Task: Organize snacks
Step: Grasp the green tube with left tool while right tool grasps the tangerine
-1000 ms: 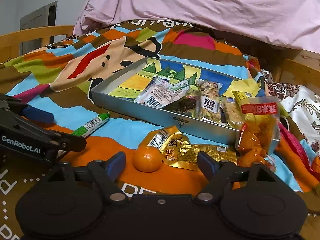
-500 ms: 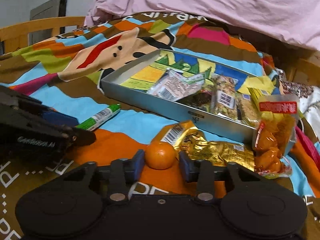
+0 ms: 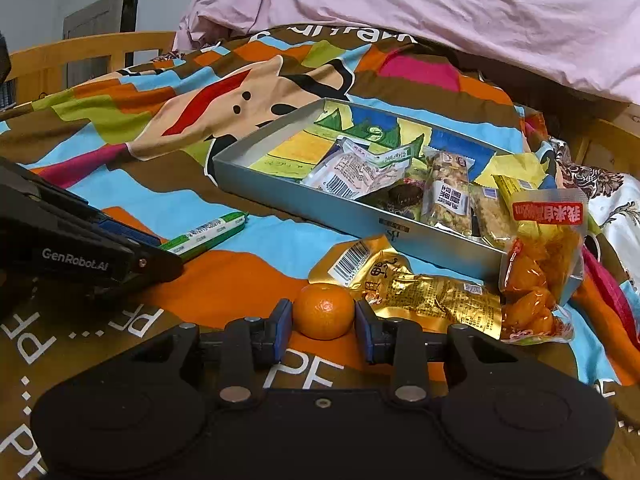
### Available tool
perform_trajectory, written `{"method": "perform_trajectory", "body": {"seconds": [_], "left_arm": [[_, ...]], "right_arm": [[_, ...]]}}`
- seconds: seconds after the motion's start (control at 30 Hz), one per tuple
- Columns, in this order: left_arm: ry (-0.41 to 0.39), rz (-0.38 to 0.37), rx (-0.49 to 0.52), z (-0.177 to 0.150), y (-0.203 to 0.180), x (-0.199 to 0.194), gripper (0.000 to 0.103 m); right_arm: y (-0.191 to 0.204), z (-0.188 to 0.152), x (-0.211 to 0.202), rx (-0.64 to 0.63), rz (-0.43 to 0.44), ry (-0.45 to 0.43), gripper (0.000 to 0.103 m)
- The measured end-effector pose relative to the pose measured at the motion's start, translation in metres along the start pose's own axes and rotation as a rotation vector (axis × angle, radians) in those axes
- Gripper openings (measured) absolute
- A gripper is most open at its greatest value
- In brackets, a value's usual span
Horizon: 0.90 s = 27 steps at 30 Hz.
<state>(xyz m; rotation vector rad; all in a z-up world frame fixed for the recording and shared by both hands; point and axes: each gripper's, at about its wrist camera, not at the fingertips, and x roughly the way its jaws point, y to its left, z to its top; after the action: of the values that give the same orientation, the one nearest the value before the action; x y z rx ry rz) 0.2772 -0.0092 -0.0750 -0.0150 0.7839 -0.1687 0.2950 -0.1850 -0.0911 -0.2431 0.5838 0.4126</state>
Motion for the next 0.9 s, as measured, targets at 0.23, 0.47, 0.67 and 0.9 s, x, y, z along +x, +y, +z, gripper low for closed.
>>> {"method": "perform_trajectory", "body": {"seconds": [0.23,0.47,0.67,0.9], "left_arm": [[0.007,0.000,-0.006,0.004,-0.001,0.012,0.031],[0.007,0.022,0.007,0.004,-0.010,0.012,0.020],[0.007,-0.003,-0.093,0.001,-0.012,-0.004,0.019],[-0.088,0.000,-0.176,0.002,-0.017,-0.038,0.019]], "right_arm": [[-0.001,0.000,0.006,0.007,0.010,0.002,0.037],[0.002,0.001,0.003,-0.015,0.011,-0.017,0.034],[0.010,0.004,-0.017,-0.070,-0.008,-0.067,0.034],[0.005,0.010,-0.048,-0.055,-0.036,-0.158,0.034]]}}
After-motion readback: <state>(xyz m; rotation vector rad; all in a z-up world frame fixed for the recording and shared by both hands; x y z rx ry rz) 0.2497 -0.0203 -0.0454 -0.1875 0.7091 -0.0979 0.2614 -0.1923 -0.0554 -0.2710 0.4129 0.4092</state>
